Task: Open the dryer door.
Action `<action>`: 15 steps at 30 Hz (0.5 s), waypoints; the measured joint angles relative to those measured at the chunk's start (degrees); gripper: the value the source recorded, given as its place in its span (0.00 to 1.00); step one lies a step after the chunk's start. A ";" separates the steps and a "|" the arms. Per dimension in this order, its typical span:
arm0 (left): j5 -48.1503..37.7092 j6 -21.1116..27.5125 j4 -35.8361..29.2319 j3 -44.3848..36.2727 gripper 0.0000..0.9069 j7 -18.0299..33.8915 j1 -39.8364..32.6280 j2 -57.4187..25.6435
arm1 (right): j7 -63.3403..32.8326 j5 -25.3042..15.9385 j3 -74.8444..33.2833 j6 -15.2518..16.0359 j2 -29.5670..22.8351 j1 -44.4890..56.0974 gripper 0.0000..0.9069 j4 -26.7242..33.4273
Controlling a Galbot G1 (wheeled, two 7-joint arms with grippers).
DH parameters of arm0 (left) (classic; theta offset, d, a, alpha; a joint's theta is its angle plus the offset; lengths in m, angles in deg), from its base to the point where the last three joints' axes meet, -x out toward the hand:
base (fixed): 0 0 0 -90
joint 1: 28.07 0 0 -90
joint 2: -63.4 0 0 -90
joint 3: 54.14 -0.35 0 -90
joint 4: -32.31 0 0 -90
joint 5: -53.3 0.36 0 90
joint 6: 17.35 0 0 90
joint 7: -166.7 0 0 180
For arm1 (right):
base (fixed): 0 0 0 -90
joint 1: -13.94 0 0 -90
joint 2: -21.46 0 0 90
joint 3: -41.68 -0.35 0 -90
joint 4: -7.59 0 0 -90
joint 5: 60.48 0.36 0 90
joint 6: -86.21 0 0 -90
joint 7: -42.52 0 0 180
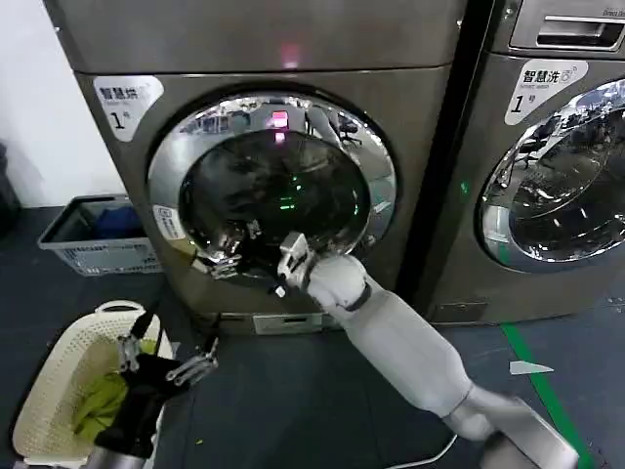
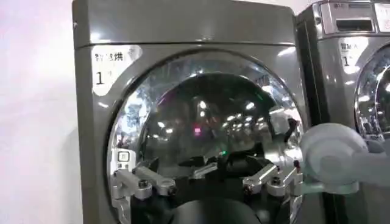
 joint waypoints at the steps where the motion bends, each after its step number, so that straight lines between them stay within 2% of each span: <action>1: 0.04 -0.02 0.00 -0.05 1.00 0.01 0.02 0.02 | 0.00 -0.19 0.20 0.00 -0.32 -0.07 1.00 0.39; 15: 0.07 -0.10 0.01 -0.14 1.00 0.08 -0.19 0.21 | -0.07 -1.13 1.96 -0.23 -4.32 -2.48 1.00 5.18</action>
